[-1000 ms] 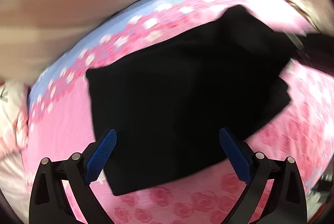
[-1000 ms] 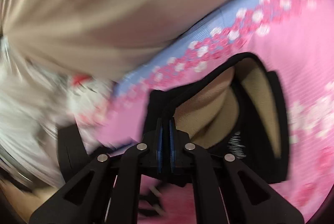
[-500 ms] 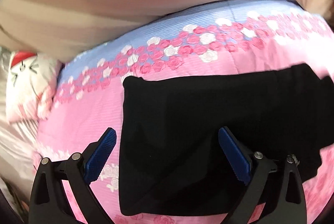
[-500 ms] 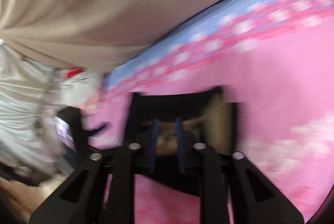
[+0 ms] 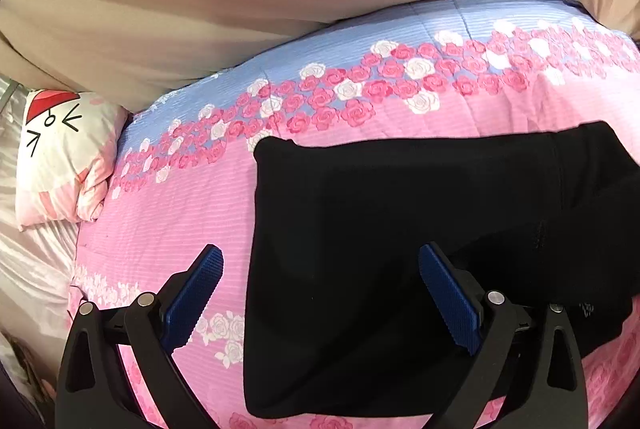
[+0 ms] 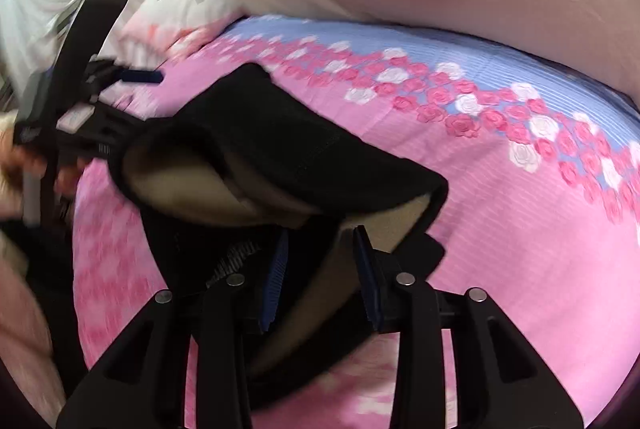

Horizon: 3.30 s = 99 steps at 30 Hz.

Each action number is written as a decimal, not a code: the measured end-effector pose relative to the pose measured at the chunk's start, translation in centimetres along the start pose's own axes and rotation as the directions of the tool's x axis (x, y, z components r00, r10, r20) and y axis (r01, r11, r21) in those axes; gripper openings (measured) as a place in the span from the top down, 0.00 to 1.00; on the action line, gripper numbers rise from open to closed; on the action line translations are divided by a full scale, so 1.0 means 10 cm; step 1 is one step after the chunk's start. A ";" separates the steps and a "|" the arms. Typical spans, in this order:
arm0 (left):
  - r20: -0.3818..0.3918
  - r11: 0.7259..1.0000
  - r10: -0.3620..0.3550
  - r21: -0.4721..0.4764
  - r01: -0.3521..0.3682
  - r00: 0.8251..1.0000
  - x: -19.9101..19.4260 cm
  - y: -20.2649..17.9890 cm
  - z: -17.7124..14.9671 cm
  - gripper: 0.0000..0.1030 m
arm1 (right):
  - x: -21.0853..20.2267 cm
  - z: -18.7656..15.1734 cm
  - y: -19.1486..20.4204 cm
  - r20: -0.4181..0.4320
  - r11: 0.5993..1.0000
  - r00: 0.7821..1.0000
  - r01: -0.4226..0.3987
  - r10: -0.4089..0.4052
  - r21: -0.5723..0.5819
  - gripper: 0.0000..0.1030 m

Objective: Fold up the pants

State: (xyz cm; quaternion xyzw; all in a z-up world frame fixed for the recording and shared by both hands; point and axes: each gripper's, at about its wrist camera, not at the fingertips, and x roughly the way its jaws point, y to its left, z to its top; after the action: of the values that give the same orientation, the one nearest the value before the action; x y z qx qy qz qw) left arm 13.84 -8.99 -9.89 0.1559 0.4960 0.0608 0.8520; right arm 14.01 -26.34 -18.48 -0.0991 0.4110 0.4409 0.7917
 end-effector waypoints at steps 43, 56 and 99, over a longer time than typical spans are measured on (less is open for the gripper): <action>-0.027 0.996 0.009 0.086 -0.006 1.000 0.07 -0.26 -0.12 0.06 | -0.04 -0.11 -0.07 0.047 0.922 0.991 -0.135 0.127 0.364 0.67; -0.032 0.997 0.016 0.076 -0.014 0.999 0.12 -0.23 -0.10 0.06 | 0.29 0.06 -0.06 0.103 0.875 0.977 -0.215 0.189 0.433 0.71; -0.005 1.000 0.003 -0.006 -0.003 1.000 0.36 0.27 -0.22 0.05 | -0.33 0.42 0.33 0.110 0.764 0.974 0.083 -0.199 0.640 0.94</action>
State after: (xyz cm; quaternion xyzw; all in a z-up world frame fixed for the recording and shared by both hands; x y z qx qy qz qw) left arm 13.88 -5.10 -12.99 0.1537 0.4977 0.0641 0.8512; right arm 12.87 -24.23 -12.60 0.1797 0.4567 0.2233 0.8422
